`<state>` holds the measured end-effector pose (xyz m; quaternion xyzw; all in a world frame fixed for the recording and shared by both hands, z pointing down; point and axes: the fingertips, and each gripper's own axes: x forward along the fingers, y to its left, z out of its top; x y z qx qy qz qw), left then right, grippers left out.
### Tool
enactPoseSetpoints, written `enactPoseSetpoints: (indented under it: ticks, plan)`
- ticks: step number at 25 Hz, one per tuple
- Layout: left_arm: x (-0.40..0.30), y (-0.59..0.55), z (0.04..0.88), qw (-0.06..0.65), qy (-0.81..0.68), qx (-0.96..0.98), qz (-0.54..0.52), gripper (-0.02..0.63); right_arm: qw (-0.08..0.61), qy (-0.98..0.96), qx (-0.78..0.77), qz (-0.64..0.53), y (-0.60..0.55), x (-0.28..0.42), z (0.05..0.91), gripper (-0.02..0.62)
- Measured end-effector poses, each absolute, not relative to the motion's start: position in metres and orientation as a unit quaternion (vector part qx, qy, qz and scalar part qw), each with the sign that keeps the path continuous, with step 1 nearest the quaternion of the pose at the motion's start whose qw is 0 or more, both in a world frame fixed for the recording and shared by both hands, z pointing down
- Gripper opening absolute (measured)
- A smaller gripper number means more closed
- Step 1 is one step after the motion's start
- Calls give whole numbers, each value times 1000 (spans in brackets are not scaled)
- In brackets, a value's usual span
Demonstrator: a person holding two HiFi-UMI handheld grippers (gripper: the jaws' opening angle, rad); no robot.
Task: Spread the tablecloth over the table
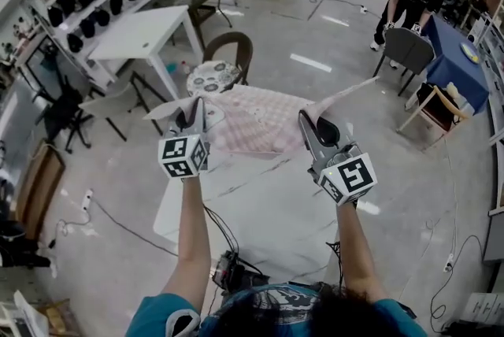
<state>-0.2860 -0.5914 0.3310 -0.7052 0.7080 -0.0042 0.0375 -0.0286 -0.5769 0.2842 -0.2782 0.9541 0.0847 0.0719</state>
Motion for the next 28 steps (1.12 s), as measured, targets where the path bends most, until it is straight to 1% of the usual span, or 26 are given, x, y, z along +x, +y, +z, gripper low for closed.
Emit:
enactPoseSetpoints:
  ticks: [5, 10, 14, 19, 22, 24, 28]
  plan:
    - [-336, -574, 353, 7, 701, -713, -13, 41, 61, 951, -303, -3, -575, -61, 333, 23]
    - [-367, -560, 381, -42, 688, -725, 9, 40, 71, 937, -336, -58, -558, -74, 352, 17]
    - [-365, -548, 392, -67, 671, -737, 42, 38, 85, 920, -367, -109, -540, -52, 365, 17]
    - [-351, -524, 402, -37, 659, -751, -18, 50, 71, 904, -392, -155, -512, -34, 401, 17]
    - [-345, -507, 415, -61, 651, -756, 0, 46, 86, 880, -413, -220, -497, -12, 429, 17]
    - [-346, -494, 427, -70, 654, -753, -20, 52, 90, 869, -414, -256, -482, -3, 449, 17]
    - [-346, -466, 449, -80, 652, -751, -64, 54, 68, 865, -409, -283, -451, 5, 477, 17]
